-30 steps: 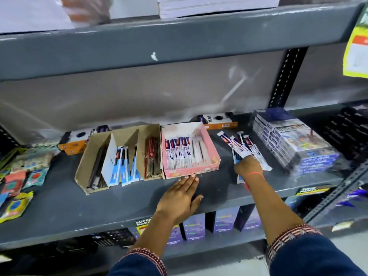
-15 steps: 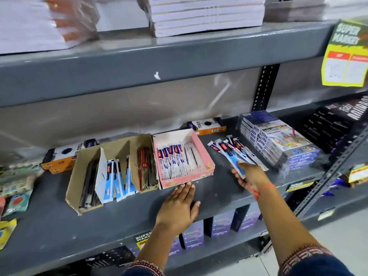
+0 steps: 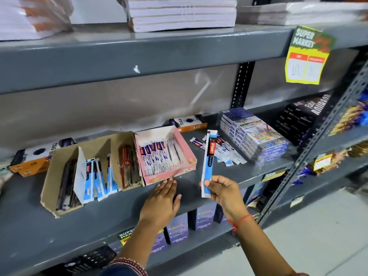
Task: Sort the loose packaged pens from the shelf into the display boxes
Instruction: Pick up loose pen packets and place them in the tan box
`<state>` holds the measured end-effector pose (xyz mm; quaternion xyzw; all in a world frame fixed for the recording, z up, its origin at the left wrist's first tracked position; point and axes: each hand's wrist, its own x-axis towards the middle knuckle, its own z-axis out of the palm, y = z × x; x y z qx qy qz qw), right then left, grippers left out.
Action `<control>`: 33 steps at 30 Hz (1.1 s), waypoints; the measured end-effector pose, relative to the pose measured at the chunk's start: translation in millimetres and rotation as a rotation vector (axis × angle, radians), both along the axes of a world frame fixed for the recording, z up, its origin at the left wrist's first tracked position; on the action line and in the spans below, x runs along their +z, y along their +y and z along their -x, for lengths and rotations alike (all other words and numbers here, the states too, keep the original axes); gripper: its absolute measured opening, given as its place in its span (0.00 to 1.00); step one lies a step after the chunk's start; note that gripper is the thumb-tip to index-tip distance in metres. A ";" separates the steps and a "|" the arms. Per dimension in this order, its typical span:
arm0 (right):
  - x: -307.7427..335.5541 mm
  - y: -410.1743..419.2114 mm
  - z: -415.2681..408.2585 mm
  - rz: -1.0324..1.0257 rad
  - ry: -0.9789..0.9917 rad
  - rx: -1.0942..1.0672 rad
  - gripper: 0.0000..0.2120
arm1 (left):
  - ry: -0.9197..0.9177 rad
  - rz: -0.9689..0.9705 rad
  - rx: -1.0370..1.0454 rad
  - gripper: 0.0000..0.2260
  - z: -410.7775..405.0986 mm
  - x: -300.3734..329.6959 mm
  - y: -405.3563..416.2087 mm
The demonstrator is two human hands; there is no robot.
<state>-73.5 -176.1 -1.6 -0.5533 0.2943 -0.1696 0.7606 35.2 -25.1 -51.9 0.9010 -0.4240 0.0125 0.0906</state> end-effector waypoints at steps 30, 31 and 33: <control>40.7 204.3 -179.9 1.064 0.281 0.534 0.24 | -0.114 0.177 0.226 0.31 -27.3 -11.5 178.8; 39.4 207.1 -183.6 1.100 0.314 0.548 0.23 | -0.114 0.190 0.220 0.31 -27.3 -12.3 178.3; 38.5 211.6 -189.0 1.155 0.376 0.579 0.18 | -0.118 0.211 0.207 0.30 -28.0 -12.7 178.9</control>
